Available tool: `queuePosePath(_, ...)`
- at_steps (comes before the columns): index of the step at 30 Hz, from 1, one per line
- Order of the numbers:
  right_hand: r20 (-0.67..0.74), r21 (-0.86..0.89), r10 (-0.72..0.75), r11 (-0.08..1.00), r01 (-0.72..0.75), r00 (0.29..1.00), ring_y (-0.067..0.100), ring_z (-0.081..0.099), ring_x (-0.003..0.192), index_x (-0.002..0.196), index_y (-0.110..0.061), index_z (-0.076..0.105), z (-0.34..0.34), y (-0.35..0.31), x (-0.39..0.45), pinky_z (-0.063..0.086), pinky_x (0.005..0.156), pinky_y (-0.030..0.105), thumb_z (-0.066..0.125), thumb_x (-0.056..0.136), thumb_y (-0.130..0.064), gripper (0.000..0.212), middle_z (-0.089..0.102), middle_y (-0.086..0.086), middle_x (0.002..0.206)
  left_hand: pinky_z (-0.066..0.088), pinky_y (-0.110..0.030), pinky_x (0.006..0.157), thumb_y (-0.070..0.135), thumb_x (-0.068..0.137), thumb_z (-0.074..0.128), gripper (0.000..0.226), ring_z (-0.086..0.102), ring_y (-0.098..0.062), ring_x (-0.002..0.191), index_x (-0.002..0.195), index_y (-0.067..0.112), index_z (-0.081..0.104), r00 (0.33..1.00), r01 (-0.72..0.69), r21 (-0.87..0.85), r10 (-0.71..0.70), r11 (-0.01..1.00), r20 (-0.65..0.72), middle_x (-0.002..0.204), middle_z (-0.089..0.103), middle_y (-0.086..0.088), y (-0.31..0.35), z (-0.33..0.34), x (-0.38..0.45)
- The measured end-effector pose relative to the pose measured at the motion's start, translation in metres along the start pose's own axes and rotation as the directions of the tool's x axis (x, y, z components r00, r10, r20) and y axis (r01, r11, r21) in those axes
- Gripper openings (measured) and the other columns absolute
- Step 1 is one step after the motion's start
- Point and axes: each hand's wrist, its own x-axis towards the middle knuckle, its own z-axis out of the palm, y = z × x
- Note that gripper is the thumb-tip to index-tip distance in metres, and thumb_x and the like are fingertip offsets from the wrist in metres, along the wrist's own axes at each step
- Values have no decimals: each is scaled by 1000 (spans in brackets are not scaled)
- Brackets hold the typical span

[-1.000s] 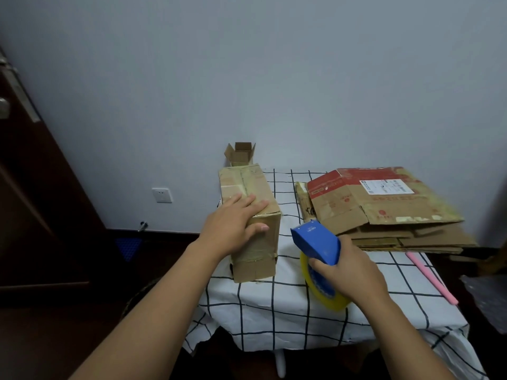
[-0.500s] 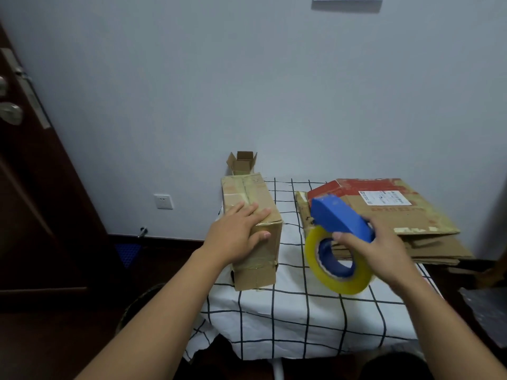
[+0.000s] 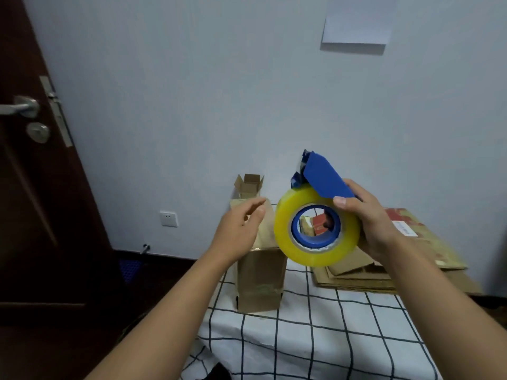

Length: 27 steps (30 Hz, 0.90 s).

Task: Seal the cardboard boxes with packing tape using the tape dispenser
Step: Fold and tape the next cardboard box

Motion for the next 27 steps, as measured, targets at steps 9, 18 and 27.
queuePosePath(9,162,-26,-16,999,20,987,25,66,81,120,-28,65,11,10,13,55,68,32,72,71,-45,52,67,5,103,49,-21,92,30,88,52,39,58,-11,113,123,47,54,987,-134,-294,155,947,51,126,61,3,56,-29,4)
queuePosePath(18,191,-22,19,1000,-15,981,23,66,78,118,-28,66,19,14,11,55,67,34,71,69,-45,52,68,4,98,51,-28,90,-3,95,50,53,61,-21,104,120,44,56,976,-179,-222,201,958,80,127,51,-3,56,-38,2)
queuePosePath(27,166,-100,8,995,9,986,19,68,81,116,-32,67,19,12,8,56,71,31,73,68,-46,51,69,0,100,55,-24,68,6,95,58,18,60,-16,71,89,23,61,985,-147,-170,160,975,66,77,59,-5,49,-45,11)
